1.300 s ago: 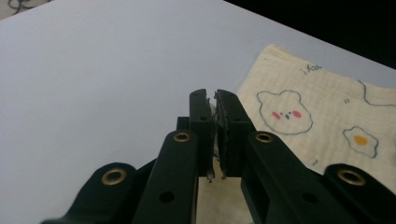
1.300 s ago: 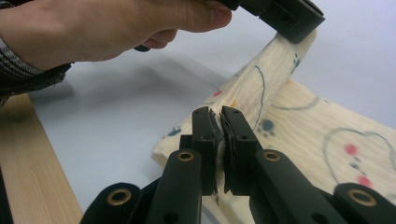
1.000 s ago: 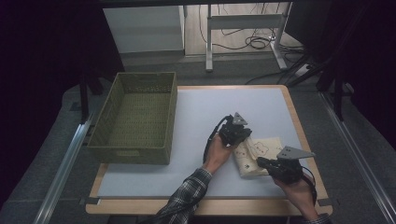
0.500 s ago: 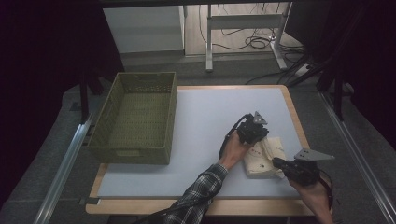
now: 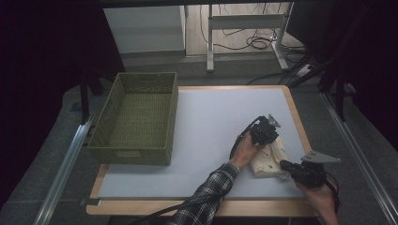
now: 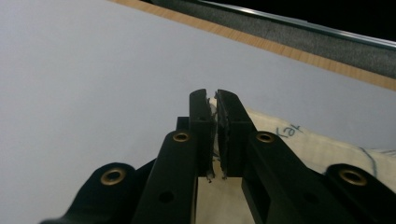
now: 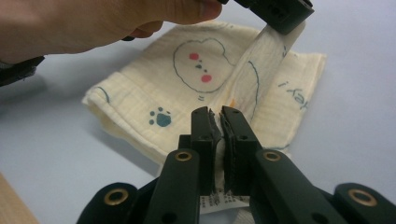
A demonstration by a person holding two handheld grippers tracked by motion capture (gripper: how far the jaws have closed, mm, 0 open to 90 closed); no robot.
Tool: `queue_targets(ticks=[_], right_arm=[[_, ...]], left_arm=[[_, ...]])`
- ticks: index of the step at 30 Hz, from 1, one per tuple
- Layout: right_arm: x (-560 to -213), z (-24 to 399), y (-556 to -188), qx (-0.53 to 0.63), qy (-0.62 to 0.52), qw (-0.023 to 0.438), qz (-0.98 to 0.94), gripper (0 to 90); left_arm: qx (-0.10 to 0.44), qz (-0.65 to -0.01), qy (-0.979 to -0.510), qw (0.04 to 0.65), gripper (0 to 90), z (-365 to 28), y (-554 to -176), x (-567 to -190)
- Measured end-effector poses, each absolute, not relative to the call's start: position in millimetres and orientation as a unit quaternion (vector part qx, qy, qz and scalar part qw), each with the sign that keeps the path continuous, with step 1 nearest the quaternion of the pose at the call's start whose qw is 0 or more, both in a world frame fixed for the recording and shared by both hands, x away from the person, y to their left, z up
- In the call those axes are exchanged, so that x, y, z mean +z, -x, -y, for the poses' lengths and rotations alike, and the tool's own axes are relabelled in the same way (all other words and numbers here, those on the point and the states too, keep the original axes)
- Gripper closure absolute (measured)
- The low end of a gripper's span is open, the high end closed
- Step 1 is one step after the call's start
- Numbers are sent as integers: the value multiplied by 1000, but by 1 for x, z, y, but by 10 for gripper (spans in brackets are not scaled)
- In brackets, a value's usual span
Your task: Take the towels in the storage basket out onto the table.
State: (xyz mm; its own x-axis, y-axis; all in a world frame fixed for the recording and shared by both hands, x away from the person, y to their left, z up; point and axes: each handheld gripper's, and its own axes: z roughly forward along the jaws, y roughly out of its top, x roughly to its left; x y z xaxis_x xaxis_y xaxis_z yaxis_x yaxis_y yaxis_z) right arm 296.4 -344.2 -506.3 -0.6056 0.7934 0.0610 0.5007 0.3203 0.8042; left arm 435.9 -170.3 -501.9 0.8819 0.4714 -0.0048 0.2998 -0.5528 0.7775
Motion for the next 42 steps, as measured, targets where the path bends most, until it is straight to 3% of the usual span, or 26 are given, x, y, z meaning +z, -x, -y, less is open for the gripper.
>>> queue_targets(ticks=[4, 7, 12, 24, 35, 42], right_arm=[[-509, 345, -297, 416, -412, 176, -791, 832], [-509, 348, -296, 411, -416, 185, -790, 783], [-503, 357, -292, 407, -427, 210, -780, 662], [-484, 366, -297, 407, -436, 230, -769, 558], [-511, 363, -309, 363, -462, 200, -784, 484], [-519, 359, -309, 343, -472, 189, -790, 524]], left_arm=[[100, -225, -874, 419, 822, 174, -437, -504], [103, -233, -868, 427, 620, 173, -437, -501], [104, -248, -851, 451, 494, 165, -434, -489], [115, -276, -848, 438, 443, 113, -429, -490], [107, -302, -851, 416, 415, 78, -425, -510], [107, -308, -854, 405, 383, 81, -428, -524]])
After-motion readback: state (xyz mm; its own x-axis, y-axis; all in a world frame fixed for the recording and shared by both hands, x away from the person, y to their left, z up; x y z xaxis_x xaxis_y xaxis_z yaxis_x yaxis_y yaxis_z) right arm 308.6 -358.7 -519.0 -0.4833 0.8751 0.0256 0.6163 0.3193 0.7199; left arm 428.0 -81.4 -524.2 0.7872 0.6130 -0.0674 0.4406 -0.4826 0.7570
